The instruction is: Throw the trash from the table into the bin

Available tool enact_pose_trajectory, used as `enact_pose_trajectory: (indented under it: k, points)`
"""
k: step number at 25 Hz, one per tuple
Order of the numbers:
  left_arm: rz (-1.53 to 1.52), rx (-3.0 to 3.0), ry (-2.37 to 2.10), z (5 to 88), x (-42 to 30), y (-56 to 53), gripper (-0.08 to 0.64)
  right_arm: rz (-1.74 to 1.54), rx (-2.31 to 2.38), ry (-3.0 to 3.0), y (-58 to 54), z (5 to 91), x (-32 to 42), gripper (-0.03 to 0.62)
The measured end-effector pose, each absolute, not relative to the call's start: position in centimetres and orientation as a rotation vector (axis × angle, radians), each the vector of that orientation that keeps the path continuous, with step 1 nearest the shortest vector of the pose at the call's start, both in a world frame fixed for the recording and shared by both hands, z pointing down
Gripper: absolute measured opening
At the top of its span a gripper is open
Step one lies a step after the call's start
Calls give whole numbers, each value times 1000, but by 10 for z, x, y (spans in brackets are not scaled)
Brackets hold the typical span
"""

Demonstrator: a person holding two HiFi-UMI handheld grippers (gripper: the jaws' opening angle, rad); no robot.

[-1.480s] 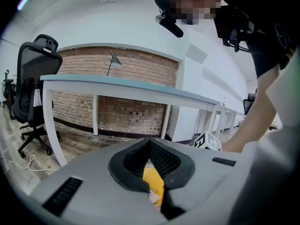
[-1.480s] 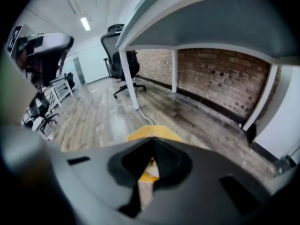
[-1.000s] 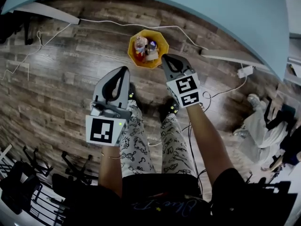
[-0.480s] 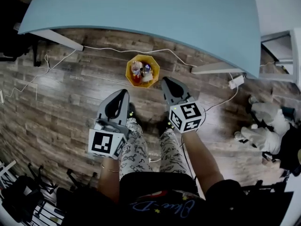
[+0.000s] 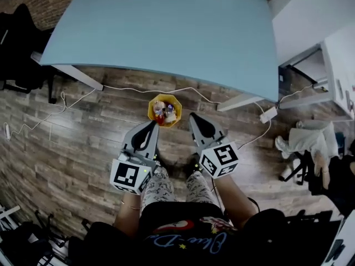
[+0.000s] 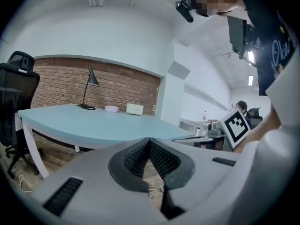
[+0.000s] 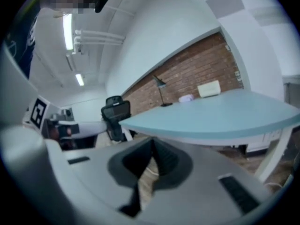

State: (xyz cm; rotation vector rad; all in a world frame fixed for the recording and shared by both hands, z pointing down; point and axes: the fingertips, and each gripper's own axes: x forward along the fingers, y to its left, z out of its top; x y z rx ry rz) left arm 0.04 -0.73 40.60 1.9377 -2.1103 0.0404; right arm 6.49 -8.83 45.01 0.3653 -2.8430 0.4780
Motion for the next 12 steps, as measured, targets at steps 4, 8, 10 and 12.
enact_pose_trajectory:
  k: [4,8,10,12]
  points:
    - [66,2002,-2079,387,15,-10,8,474,387,-2892,-87,415,77,6]
    - [72,2049,-2040,367,28,-16,8,425,378,-2947,-86,378,86,6]
    - [85,2075,-2022,361,36,-19,8,402,368,-2970,-84,363,93,6]
    - [87,2108,-2010,350,44,-23,8,386,365,-2994,-83,349,100,6]
